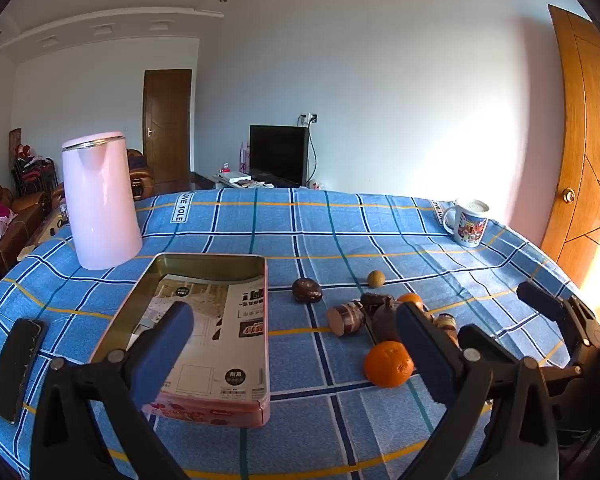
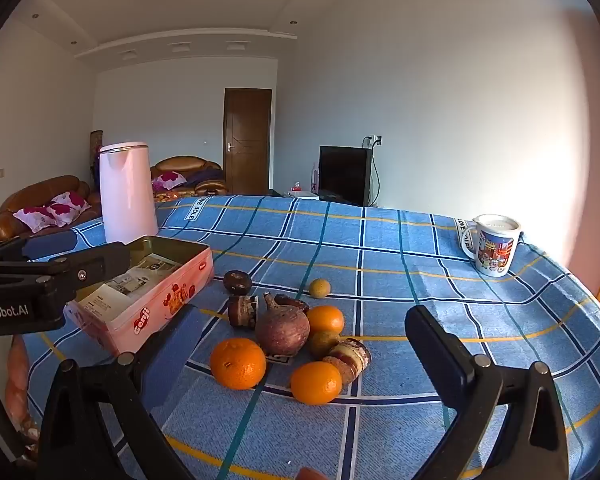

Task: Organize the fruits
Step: 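Move both grippers toward the pile of fruit beside the tin box, then grasp an orange with the right gripper while the left gripper grasps another orange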

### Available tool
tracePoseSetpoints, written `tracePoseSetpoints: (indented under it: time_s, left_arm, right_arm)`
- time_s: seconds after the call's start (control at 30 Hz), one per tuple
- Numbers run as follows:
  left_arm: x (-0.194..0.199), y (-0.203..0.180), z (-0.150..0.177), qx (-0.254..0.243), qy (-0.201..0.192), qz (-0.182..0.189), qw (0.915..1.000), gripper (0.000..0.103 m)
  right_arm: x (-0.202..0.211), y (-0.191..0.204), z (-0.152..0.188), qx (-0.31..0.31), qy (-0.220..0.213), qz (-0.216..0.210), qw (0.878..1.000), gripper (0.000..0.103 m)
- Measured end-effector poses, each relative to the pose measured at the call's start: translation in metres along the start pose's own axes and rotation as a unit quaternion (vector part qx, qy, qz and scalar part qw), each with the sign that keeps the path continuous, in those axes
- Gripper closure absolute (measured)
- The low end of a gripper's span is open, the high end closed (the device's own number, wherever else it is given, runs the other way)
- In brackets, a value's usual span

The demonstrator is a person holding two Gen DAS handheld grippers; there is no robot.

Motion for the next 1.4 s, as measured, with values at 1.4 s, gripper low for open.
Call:
tracePoseSetpoints:
  time_s: [1.4]
  left_arm:
    - [-0.044, -0.034, 0.041, -0.025, 0.045, 0.045, 0.9977, 0.000]
  right_arm:
    - [-0.038, -0.006, 0.055, 0.036, 0.094, 0.005, 0.995, 0.024]
Point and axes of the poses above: each gripper's, at about its wrist camera, not at the fingertips, and x roughly against the way its jaws point, y to its left, z to its underside, the point moved 7 cm from there along -x, roughly the way its jaws point, and after that the axes turned 11 degrees about z, right-handed, at the moved point
